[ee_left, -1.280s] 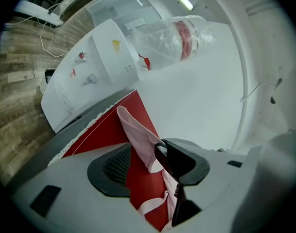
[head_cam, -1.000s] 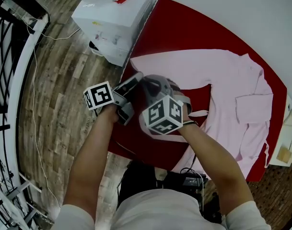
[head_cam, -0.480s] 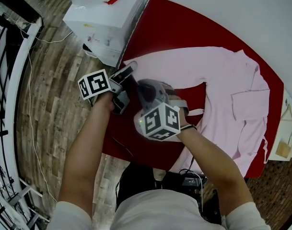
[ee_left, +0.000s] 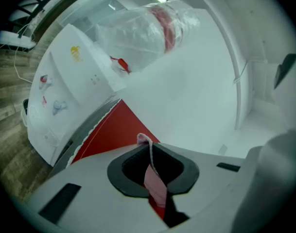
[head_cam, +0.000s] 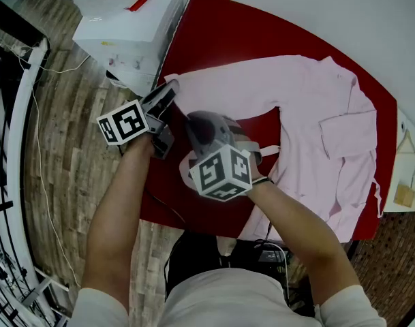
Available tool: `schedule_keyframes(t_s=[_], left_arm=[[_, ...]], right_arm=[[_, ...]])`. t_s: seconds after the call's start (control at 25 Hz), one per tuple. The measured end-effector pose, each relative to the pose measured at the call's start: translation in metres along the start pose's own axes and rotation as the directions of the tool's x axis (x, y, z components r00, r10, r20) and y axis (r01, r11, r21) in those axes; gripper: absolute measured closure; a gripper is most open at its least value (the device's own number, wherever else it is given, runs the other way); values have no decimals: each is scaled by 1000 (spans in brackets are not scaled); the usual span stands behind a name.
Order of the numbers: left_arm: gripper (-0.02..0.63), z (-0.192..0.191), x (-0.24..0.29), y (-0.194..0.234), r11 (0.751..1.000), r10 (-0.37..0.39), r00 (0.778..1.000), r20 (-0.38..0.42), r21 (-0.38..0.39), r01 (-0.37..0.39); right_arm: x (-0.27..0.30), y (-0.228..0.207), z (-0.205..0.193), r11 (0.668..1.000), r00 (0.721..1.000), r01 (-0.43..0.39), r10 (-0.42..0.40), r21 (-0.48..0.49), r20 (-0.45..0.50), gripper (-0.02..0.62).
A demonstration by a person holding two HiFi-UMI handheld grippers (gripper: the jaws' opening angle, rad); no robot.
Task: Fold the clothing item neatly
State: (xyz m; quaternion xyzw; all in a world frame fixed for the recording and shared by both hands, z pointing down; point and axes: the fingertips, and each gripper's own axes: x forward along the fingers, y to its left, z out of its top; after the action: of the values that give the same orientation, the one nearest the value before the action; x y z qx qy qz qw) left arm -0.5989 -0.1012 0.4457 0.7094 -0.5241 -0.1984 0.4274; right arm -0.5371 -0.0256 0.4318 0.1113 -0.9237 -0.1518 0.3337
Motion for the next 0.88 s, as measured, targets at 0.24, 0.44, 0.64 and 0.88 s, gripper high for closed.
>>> schedule_keyframes(t_s=[0.24,0.44,0.64,0.88], left_arm=[[588,14,13,-55,987,-68,998,5,144,67],[588,17,31,-100,960,-105,994,-21,257,107],[588,12,50,-137,934,-99,994,-49,341,110],[588,-9,80,-186,885,-102,989,-104,444,137]], right_arm=[[-24,-21,2,993,998,53,-56,102,28,563],[-51,-42,4,981,991,99,-112,170,73,563],[-78,-62,-2,969,983,123,-148,216,105,563],[-114,-86,-24,948,977,134,-176,290,123,563]])
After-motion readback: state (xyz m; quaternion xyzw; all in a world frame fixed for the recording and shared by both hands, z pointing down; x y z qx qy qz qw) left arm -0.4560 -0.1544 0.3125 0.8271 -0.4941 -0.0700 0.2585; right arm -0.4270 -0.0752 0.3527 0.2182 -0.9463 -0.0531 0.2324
